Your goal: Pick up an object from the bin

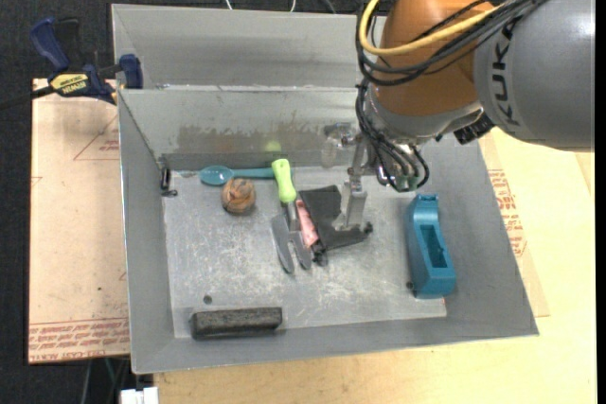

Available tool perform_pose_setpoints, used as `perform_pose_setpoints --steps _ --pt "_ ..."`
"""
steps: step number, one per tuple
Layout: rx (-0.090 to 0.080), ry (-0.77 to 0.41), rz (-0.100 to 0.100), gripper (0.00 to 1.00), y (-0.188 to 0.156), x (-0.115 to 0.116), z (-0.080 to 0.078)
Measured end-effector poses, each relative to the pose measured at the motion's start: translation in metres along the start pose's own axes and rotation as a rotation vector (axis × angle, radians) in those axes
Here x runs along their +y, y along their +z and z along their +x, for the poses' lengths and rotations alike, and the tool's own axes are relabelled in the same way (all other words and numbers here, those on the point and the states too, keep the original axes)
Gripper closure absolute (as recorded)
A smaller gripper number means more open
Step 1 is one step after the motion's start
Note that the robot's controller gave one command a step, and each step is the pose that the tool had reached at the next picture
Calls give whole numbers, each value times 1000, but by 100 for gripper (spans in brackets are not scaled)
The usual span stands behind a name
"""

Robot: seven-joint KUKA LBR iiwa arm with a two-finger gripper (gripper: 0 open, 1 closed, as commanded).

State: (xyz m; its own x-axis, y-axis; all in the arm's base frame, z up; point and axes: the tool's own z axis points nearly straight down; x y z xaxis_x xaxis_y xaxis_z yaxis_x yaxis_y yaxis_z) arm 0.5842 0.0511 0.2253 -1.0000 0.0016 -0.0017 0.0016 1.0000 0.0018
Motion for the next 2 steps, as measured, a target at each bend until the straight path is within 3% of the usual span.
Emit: perform_pose_setpoints --steps 2 --pt "-10 4 -1 0 19 -1 -2"
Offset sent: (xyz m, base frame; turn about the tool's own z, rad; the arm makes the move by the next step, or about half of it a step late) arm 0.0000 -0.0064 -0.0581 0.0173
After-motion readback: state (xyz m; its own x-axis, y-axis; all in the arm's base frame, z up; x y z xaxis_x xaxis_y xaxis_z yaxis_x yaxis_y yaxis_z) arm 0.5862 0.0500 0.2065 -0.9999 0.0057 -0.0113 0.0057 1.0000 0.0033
